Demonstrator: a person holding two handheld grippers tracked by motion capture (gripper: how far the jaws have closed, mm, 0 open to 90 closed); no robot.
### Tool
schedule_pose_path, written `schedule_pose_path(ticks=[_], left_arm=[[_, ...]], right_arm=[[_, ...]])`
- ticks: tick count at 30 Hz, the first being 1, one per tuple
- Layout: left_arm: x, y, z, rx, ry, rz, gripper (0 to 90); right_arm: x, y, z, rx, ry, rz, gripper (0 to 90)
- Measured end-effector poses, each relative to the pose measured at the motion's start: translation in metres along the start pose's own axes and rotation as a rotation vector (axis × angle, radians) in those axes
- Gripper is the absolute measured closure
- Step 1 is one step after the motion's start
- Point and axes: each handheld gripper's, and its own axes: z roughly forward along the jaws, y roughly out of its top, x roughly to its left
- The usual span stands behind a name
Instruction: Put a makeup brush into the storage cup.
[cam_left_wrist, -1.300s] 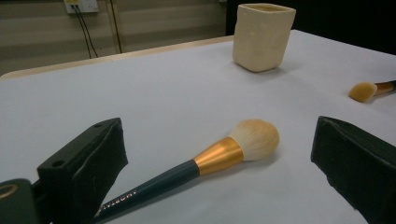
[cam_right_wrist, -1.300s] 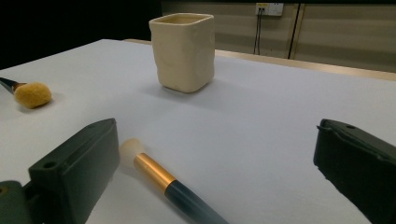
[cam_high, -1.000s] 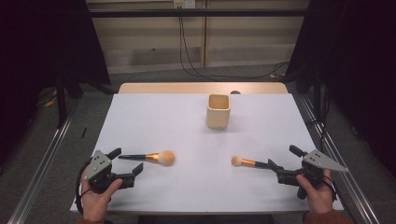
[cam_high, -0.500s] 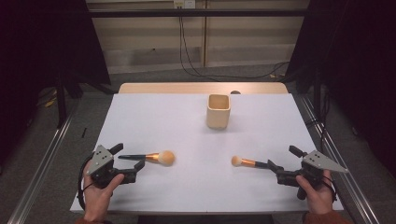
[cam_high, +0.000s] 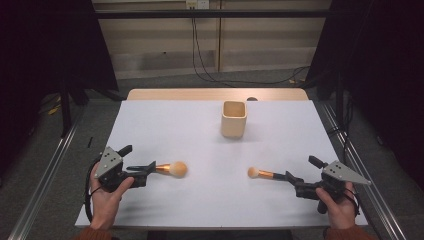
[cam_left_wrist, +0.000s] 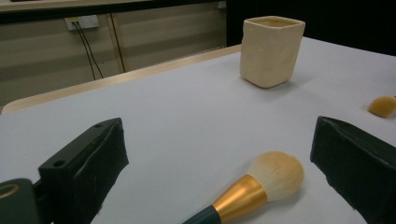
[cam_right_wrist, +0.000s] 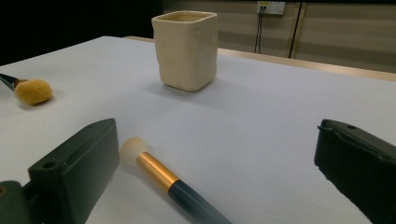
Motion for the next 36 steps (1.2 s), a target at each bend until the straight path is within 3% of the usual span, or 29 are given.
schedule_pose_path(ticks=[10,22,27,29,36], left_arm=[[0.009,0.006,0.014,0.006,-0.021,-0.022,3.7],[0.018,0.012,0.036,0.046,-0.067,-0.001,3.9],[0.020,0.017,0.044,0.054,-0.086,-0.021,3.8],[0.022,0.018,0.047,0.084,-0.072,-0.019,3.6],[0.028,0.024,0.053,0.143,-0.107,-0.031,2.8]], right_arm=[[0.000,0.000,0.000,0.002,0.007,-0.011,0.0],[0.001,0.000,0.001,0.005,0.010,0.000,0.0],[0.000,0.000,0.002,0.004,0.010,-0.004,0.0],[0.000,0.000,0.002,0.008,0.012,-0.006,0.0],[0.000,-0.001,0.002,0.009,0.012,-0.003,0.0]])
